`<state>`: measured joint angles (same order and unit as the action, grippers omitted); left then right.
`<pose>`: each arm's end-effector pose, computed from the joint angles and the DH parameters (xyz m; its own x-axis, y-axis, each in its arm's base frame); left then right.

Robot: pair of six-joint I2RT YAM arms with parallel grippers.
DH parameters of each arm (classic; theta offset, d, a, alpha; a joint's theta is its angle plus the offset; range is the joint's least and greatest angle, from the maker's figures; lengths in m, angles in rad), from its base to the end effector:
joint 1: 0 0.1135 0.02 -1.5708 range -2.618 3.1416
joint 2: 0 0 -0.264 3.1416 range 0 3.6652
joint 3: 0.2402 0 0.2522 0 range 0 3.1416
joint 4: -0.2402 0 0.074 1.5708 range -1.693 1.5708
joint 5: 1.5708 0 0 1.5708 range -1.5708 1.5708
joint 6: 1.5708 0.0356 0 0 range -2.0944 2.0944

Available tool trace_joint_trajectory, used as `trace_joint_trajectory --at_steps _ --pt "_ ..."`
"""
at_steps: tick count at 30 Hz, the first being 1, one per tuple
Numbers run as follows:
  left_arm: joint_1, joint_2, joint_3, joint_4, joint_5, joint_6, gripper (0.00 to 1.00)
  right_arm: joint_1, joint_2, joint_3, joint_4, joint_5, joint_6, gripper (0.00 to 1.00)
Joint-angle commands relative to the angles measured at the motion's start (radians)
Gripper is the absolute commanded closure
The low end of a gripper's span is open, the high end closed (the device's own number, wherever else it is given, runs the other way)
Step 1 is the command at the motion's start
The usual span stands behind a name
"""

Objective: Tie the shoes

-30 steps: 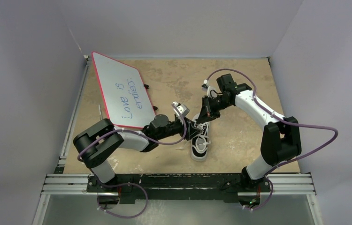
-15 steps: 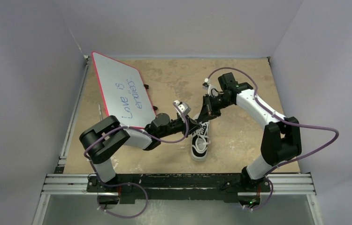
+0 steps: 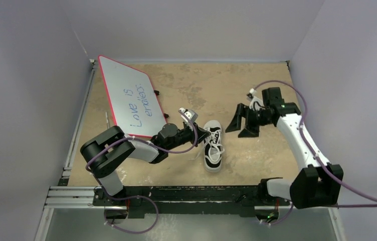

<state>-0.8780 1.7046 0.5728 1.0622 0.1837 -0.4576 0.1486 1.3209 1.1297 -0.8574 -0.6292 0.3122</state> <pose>0.2009 -0.2522 0.1713 -0.4255 -0.1675 -0.8893 0.7635 0.4612 -0.4521 0.2519 0.0589 0.2926 -0.9417 0.1101 -0.3180 -0.1269 0.7590 0.6386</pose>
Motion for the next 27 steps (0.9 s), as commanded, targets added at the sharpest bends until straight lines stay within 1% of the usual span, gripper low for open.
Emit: trace_joint_trajectory --at_steps 1,6,8,10,14,16,18,20,24,27 --pt "0.005 -0.020 -0.001 0.097 -0.032 -0.059 1.00 -0.041 -0.045 -0.199 0.034 -0.063 0.057 0.25" --pt "0.004 0.010 0.012 0.125 -0.020 -0.100 1.00 -0.036 -0.018 -0.314 0.243 -0.109 0.120 0.26" --pt "0.003 0.015 0.014 0.130 -0.014 -0.103 1.00 -0.036 0.020 -0.354 0.300 -0.119 0.149 0.32" --pt "0.003 0.012 0.026 0.100 -0.009 -0.093 1.00 -0.037 0.057 -0.376 0.339 -0.120 0.173 0.42" --pt "0.004 0.015 0.042 0.076 0.000 -0.085 1.00 -0.037 0.072 -0.405 0.450 -0.114 0.249 0.51" --pt "0.004 0.018 0.046 0.080 0.000 -0.088 1.00 -0.036 0.092 -0.432 0.491 -0.118 0.283 0.58" --pt "0.004 0.022 0.050 0.081 0.004 -0.091 1.00 -0.037 0.121 -0.453 0.521 -0.111 0.291 0.61" --pt "0.003 0.027 0.058 0.081 0.013 -0.097 1.00 -0.036 0.145 -0.480 0.564 -0.116 0.310 0.61" --pt "0.002 0.022 0.066 0.059 0.013 -0.099 1.00 -0.021 0.173 -0.532 0.670 -0.156 0.389 0.59" --pt "0.002 0.020 0.063 0.042 0.017 -0.091 1.00 -0.003 0.183 -0.557 0.714 -0.159 0.441 0.57"
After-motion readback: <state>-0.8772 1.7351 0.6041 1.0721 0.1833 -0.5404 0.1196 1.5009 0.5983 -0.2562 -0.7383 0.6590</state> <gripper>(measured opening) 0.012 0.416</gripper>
